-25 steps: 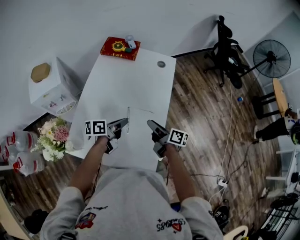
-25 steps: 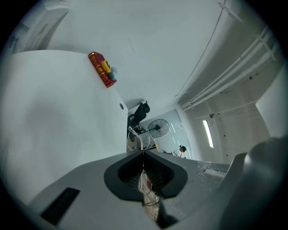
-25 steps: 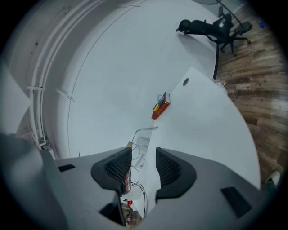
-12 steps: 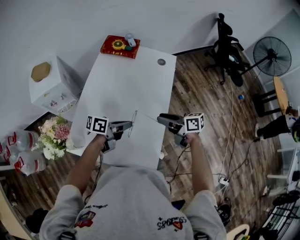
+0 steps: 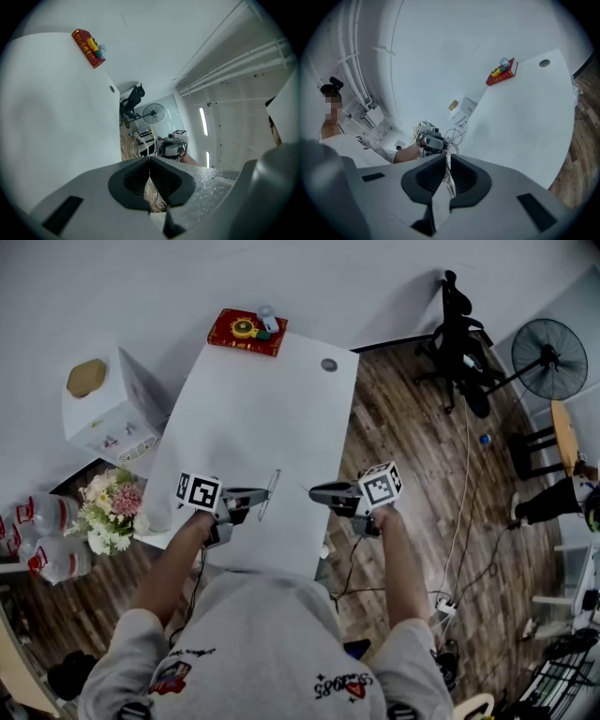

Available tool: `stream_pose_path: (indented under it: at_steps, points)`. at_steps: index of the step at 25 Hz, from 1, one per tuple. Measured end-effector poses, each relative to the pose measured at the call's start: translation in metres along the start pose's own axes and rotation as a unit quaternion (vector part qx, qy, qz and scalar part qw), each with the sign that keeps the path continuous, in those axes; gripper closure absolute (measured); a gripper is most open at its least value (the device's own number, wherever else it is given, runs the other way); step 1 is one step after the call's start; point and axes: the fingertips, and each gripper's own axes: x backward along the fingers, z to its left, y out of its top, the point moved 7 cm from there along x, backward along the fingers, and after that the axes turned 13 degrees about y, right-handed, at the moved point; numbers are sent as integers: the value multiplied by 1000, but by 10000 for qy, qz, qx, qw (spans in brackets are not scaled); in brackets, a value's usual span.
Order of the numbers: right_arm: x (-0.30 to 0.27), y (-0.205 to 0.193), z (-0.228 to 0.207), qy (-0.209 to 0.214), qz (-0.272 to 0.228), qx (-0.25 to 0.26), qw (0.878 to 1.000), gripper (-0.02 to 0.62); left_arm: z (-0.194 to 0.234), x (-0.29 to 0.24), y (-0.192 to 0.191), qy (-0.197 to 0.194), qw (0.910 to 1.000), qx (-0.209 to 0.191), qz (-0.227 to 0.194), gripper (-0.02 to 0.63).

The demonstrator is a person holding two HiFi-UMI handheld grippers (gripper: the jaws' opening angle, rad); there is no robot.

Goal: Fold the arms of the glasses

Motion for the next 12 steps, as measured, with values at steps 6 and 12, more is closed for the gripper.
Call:
stream_pose_path:
  at_steps: [6, 12]
  points:
    - [-22, -5, 1, 284, -238, 31, 9993, 571, 2, 0, 5, 9, 9996, -51, -290, 600]
    - [-44, -4, -4, 341, -809, 97, 9961, 575, 5, 2, 11, 242, 9970, 181, -718, 598]
